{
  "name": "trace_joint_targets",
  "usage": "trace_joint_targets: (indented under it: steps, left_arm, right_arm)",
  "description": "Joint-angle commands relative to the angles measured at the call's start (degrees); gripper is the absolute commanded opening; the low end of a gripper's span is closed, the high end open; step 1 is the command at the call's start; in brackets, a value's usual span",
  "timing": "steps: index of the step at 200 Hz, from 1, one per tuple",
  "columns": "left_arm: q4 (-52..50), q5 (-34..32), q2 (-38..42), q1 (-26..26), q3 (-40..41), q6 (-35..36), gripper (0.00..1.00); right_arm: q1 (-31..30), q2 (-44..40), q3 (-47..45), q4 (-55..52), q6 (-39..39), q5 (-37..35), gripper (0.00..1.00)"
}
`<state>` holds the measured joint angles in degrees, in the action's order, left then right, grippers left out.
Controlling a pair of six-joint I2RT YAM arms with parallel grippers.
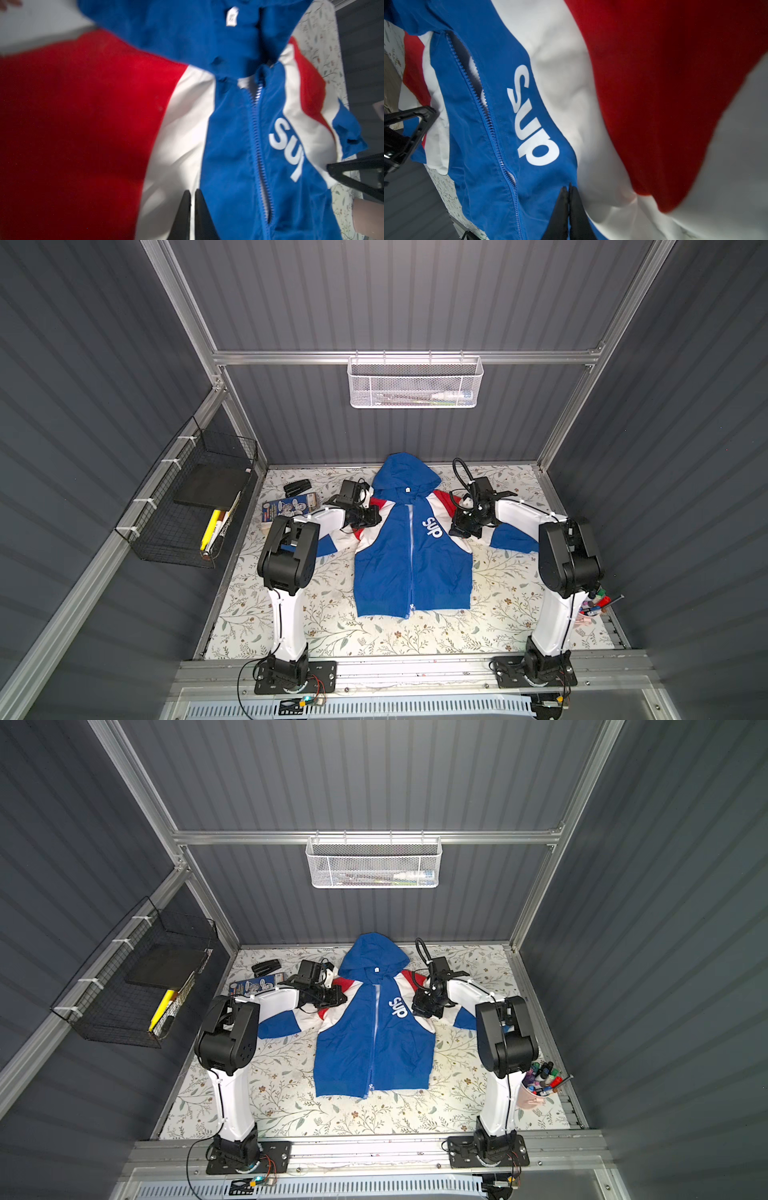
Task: Unzip the jacket
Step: Smooth out the jacket at the center of the board.
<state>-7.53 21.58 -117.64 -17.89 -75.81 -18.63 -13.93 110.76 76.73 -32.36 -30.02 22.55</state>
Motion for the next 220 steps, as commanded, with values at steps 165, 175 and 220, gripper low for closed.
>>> trace_joint_targets:
  steps: [165, 175, 220]
  left_arm:
    - [-5.0, -11.4, -1.3, 3.7, 3.5, -3.2, 0.05]
    - [-5.0, -11.2, -1.2, 3.7, 3.2, -2.1, 0.07]
    - [-5.3, -3.7, 3.5, 3.4, -0.1, -0.8, 0.41]
  right_arm:
    - [1.4, -0.1, -6.2, -11.3, 1.1, -15.0, 0.04]
    - [1.4, -0.3, -6.3, -11.3, 1.1, -15.1, 0.04]
    - [0.8, -8.7, -10.2, -3.1, 1.8, -6.0, 0.05]
